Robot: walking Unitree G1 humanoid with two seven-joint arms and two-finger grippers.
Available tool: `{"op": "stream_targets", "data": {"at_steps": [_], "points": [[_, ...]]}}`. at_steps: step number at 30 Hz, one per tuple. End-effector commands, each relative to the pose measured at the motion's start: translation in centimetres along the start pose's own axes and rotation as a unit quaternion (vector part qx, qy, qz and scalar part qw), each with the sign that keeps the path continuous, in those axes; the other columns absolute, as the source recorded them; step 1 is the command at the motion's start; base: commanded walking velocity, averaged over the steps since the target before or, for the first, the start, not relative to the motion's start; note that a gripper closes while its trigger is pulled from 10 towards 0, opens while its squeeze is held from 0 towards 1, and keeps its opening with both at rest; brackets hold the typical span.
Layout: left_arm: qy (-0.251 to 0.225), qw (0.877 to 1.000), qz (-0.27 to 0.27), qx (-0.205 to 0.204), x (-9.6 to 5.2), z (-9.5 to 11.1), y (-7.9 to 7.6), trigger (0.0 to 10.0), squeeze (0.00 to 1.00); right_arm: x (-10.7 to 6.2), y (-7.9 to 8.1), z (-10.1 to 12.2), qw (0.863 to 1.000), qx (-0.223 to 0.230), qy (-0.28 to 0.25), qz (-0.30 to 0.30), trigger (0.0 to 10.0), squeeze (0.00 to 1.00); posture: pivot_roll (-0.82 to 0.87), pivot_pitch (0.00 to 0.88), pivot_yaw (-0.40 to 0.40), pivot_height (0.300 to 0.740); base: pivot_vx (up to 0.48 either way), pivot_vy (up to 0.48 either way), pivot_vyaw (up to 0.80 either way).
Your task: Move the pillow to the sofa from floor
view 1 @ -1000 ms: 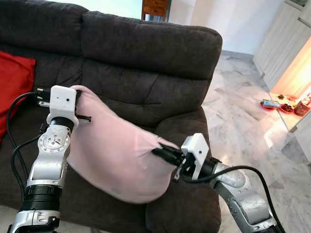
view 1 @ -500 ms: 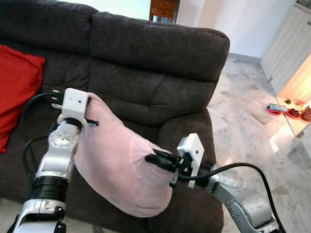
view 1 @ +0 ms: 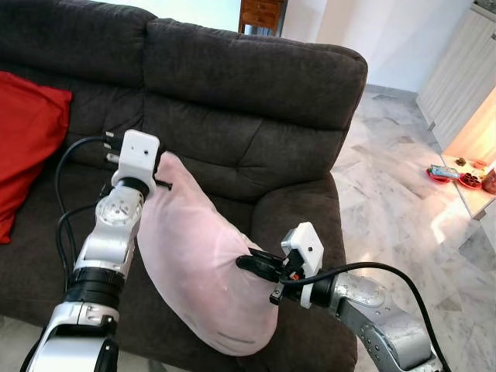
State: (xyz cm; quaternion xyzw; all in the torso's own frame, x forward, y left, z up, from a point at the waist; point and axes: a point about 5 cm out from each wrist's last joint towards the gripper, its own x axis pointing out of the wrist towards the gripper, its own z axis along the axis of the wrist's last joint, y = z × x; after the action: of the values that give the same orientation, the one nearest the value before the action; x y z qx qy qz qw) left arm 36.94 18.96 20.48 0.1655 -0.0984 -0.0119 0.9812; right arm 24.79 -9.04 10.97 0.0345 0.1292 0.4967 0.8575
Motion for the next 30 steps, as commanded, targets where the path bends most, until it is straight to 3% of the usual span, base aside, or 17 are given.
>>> {"op": "stream_targets", "data": {"at_steps": [1, 4, 5, 6, 8, 10, 11, 13, 16, 17, 22, 23, 24, 27, 28, 29, 30], "points": [[-0.010, 1.000, -0.004, -0.007, 0.4, 0.4, -0.5, 10.0, 1.00, -0.1, -0.1, 0.6, 1.000, -0.007, -0.016, -0.003, 10.0, 0.00, 0.08, 0.000, -0.099, 0.740, 0.000, 0.000, 0.00], [-0.020, 1.000, -0.005, -0.021, 0.7, 0.8, -0.9, 10.0, 1.00, 0.0, -0.3, 0.1, 1.000, -0.004, -0.012, -0.011, 10.0, 0.00, 0.08, 0.000, -0.098, 0.740, 0.000, 0.000, 0.00], [-0.024, 0.999, -0.004, -0.023, 0.7, 0.9, -1.0, 10.0, 0.95, 0.0, -0.4, 0.0, 1.000, -0.003, -0.011, -0.015, 10.0, 0.00, 0.08, 0.000, -0.098, 0.740, 0.000, 0.000, 0.00], [-0.033, 0.999, 0.001, -0.028, 0.7, 1.1, -1.1, 10.0, 0.00, 0.0, -0.6, -0.3, 1.000, 0.005, -0.010, -0.021, 10.0, 0.00, 0.08, 0.000, -0.098, 0.740, 0.000, 0.000, 0.00], [-0.035, 0.999, 0.006, -0.028, 0.6, 1.1, -1.0, 10.0, 0.00, 0.0, -0.8, -0.5, 0.999, 0.006, -0.009, -0.030, 10.0, 0.00, 0.08, 0.000, -0.098, 0.740, 0.000, 0.000, 0.00], [-0.034, 0.998, 0.036, -0.027, 0.2, 0.8, -0.3, 10.0, 0.00, 0.1, -2.6, -0.9, 0.994, 0.015, -0.004, -0.106, 10.0, 0.00, 0.08, 0.000, -0.096, 0.740, 0.000, 0.000, 0.00], [-0.034, 0.998, 0.036, -0.027, 0.2, 0.8, -0.3, 10.0, 0.00, 0.1, -2.6, -0.9, 0.994, 0.015, -0.004, -0.106, 10.0, 0.00, 0.08, 0.000, -0.096, 0.740, 0.000, 0.000, 0.00], [-0.032, 0.997, 0.064, -0.021, -0.5, 0.4, 0.8, 10.0, 0.00, -0.2, -4.2, -1.0, 0.985, 0.045, -0.014, -0.169, 10.0, 0.00, 0.08, 0.000, -0.096, 0.740, 0.000, 0.000, 0.00], [-0.028, 0.994, 0.105, -0.008, -1.5, -0.2, 2.6, 10.0, 0.00, -1.1, -6.5, -1.5, 0.964, 0.063, -0.008, -0.259, 10.0, 0.00, 0.09, 0.000, -0.096, 0.740, 0.000, 0.000, 0.00], [-0.020, 0.992, 0.124, -0.002, -2.2, -0.7, 3.5, 10.0, 0.00, -1.8, -7.6, -2.0, 0.948, 0.081, -0.007, -0.307, 10.0, 0.00, 0.10, 0.000, -0.097, 0.740, 0.000, 0.000, 0.00], [0.013, 0.989, 0.147, 0.017, -3.6, -2.3, 4.8, 10.0, 0.00, -2.6, -8.7, -2.5, 0.931, 0.085, -0.009, -0.356, 10.0, 0.00, 0.10, 0.000, -0.095, 0.740, 0.000, 0.000, 0.00], [0.024, 0.988, 0.153, 0.025, -4.3, -3.0, 5.2, 10.0, 0.00, -3.1, -9.2, -2.8, 0.917, 0.091, -0.008, -0.389, 10.0, 0.00, 0.10, 0.000, -0.094, 0.740, 0.000, 0.000, 0.00], [0.024, 0.988, 0.153, 0.025, -4.3, -3.0, 5.2, 10.0, 0.00, -3.1, -9.2, -2.8, 0.917, 0.091, -0.008, -0.389, 10.0, 0.00, 0.10, 0.000, -0.094, 0.740, 0.000, 0.000, 0.00], [0.027, 0.985, 0.167, 0.037, -4.9, -3.0, 5.6, 10.0, 0.00, -4.2, -10.3, -3.0, 0.890, 0.103, -0.017, -0.444, 10.0, 0.00, 0.10, 0.000, -0.091, 0.740, 0.000, 0.000, 0.00], [0.027, 0.985, 0.167, 0.037, -4.9, -3.0, 5.6, 10.0, 0.00, -4.2, -10.3, -3.0, 0.890, 0.103, -0.017, -0.444, 10.0, 0.00, 0.10, 0.000, -0.091, 0.740, 0.000, 0.000, 0.00], [0.029, 0.980, 0.191, 0.045, -5.2, -3.1, 6.3, 10.0, 0.00, -5.3, -11.1, -2.9, 0.867, 0.104, -0.027, -0.487, 10.0, 0.00, 0.10, 0.000, -0.089, 0.740, 0.000, 0.000, 0.00], [0.029, 0.980, 0.191, 0.045, -5.2, -3.1, 6.3, 10.0, 0.00, -5.3, -11.1, -2.9, 0.867, 0.104, -0.027, -0.487, 10.0, 0.00, 0.10, 0.000, -0.089, 0.740, 0.000, 0.000, 0.00]]}}
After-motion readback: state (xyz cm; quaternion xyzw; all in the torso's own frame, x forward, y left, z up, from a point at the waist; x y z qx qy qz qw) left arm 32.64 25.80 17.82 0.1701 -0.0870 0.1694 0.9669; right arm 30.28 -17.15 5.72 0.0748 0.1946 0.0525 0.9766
